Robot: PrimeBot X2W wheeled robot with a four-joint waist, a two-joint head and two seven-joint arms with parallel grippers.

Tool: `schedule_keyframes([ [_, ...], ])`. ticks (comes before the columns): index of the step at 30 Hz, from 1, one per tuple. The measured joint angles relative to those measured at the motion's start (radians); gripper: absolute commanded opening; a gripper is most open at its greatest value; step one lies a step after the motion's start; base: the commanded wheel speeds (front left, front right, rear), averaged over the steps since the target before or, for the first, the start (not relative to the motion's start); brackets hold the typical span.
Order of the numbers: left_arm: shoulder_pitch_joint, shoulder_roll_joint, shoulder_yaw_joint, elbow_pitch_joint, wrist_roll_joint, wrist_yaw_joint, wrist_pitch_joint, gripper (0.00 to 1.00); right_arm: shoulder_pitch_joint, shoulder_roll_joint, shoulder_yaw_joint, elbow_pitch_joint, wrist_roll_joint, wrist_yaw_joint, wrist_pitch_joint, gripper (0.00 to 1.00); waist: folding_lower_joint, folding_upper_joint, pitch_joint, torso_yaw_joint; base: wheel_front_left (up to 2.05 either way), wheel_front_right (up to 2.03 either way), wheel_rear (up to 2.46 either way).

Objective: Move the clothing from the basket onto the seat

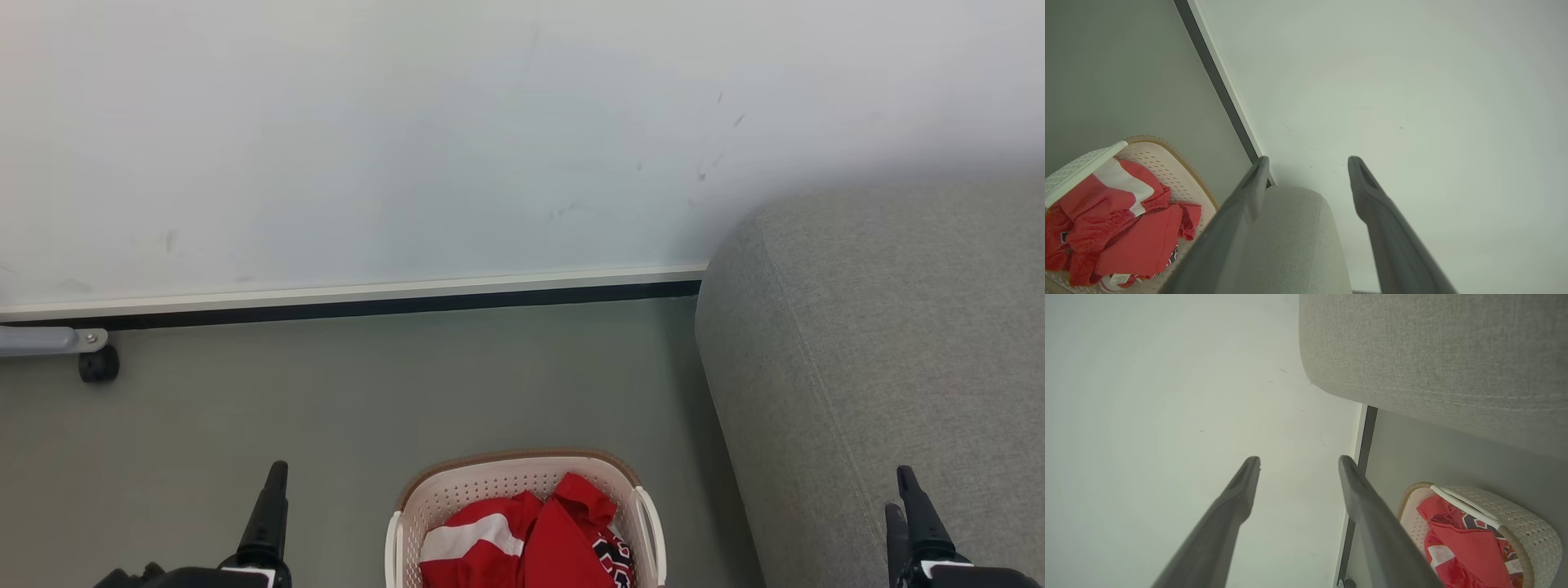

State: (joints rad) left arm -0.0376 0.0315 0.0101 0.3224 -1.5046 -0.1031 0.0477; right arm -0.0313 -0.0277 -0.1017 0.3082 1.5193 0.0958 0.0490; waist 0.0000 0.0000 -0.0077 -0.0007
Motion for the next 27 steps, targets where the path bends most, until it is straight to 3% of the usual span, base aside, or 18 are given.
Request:
schedule_keyframes([
  [13, -0.021, 0.001, -0.056, -0.029, 0.171, 0.043, -0.045, 1.00, 0.002, -0.009, 0.061, -0.065, -0.251, -0.044, -0.047, 1.00, 0.0000, 0.0000, -0.006, -0.001, 0.00, 0.00, 0.00],
  [27, -0.029, 0.032, -0.118, -0.057, 0.438, 0.079, -0.095, 1.00, 0.014, -0.034, 0.131, -0.108, -0.489, -0.079, -0.099, 1.00, 0.0002, 0.0000, -0.010, 0.002, 0.00, 0.00, 0.00],
])
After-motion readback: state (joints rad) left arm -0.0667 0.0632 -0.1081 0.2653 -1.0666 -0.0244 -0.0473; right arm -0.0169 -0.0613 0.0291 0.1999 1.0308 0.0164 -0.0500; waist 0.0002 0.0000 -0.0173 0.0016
